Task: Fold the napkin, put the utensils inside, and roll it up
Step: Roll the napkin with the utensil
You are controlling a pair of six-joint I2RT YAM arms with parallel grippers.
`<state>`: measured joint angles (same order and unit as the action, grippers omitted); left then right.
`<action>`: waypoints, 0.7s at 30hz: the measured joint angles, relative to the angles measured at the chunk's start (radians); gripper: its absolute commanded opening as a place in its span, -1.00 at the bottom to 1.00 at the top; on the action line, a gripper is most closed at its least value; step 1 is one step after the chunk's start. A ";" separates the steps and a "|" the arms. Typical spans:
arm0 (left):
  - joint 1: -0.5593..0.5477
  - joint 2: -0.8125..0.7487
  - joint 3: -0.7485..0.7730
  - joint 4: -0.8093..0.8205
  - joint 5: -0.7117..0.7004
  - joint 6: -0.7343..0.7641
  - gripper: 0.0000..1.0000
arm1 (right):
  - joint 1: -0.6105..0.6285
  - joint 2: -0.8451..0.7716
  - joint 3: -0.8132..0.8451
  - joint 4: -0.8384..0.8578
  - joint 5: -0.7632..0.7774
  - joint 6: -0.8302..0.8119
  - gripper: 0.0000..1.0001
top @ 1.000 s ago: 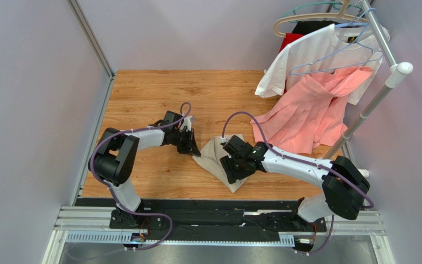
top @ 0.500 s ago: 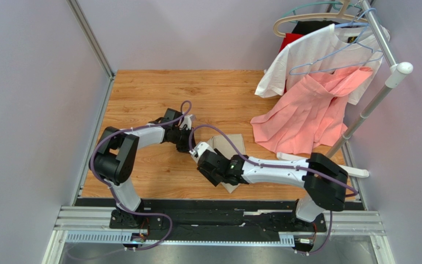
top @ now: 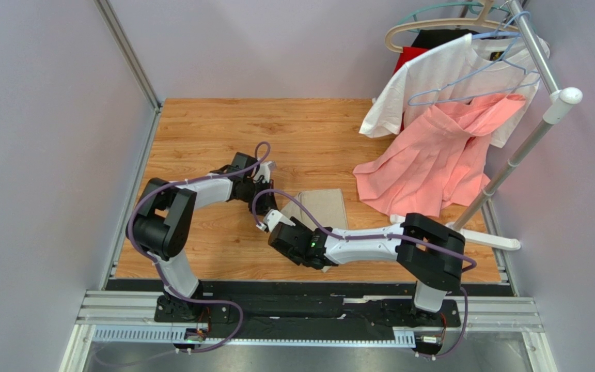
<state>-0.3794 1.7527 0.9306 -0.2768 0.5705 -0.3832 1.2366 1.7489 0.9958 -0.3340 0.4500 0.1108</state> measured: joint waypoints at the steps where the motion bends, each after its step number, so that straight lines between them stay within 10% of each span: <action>1: 0.000 0.000 0.000 0.000 0.000 0.000 -1.00 | 0.000 0.001 0.000 0.003 0.005 0.000 -0.09; 8: 0.000 0.000 0.000 -0.002 0.000 0.000 -0.96 | -0.009 0.019 0.002 0.005 0.026 0.024 -0.59; 15: 0.000 -0.027 -0.003 0.002 -0.010 -0.018 0.27 | -0.045 0.008 -0.001 0.009 -0.035 0.049 -1.00; 21: 0.012 -0.170 -0.037 0.008 -0.067 -0.045 0.36 | -0.138 -0.045 -0.034 0.044 -0.254 0.046 -1.00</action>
<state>-0.3672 1.5829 0.8932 -0.2684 0.5034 -0.4286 1.0981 1.7039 0.9615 -0.2901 0.1959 0.1570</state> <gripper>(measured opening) 0.668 0.091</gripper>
